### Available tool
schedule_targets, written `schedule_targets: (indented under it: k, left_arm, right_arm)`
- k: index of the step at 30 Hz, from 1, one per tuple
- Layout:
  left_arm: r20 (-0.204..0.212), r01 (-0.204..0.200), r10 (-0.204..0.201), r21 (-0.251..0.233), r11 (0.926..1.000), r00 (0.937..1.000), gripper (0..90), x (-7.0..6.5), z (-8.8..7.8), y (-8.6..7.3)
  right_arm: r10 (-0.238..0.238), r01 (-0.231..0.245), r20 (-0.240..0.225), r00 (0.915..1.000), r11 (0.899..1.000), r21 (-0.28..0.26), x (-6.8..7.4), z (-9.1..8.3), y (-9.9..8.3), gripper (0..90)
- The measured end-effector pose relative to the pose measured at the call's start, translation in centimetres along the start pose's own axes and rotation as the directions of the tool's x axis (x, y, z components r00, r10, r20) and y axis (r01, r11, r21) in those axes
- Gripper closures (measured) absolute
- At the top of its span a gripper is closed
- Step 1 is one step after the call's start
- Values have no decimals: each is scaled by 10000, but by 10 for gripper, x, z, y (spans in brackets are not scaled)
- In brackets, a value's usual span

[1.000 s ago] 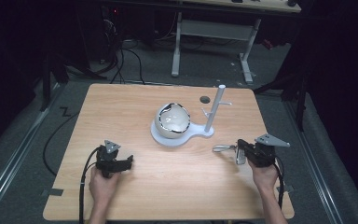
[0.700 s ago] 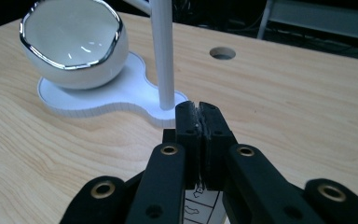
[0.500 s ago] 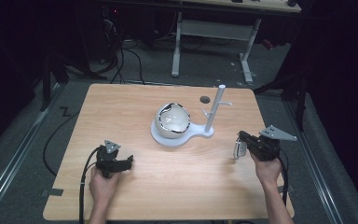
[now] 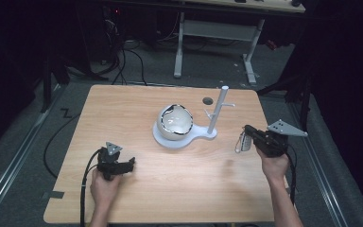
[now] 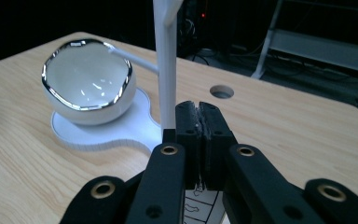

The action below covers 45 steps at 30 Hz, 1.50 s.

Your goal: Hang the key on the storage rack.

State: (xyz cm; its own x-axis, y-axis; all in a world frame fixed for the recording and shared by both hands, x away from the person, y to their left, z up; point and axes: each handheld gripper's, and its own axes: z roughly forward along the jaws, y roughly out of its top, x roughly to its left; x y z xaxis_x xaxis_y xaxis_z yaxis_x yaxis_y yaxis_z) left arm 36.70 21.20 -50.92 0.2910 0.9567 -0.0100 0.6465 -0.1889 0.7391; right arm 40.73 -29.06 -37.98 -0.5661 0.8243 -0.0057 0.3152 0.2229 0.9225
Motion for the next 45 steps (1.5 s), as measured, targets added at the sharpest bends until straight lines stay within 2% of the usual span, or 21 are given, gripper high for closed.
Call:
schedule_targets:
  k: [13,26,41,45]
  left_arm:
    - [0,1,-1,2,10000,10000,170,0,0,0]
    - [0,3,-3,2,10000,10000,169,0,0,0]
    - [3,3,-3,4,10000,10000,170,0,0,0]
    - [3,4,-4,3,10000,10000,170,0,0,0]
  right_arm:
    - [-329,322,-140,9994,9984,-463,2,-1,27,880]
    - [-912,900,-97,9958,9920,-888,2,-7,63,880]
    - [-879,838,-261,9958,9880,-1298,-2,-7,88,880]
    - [-945,899,-304,9951,9880,-1257,-2,-5,93,880]
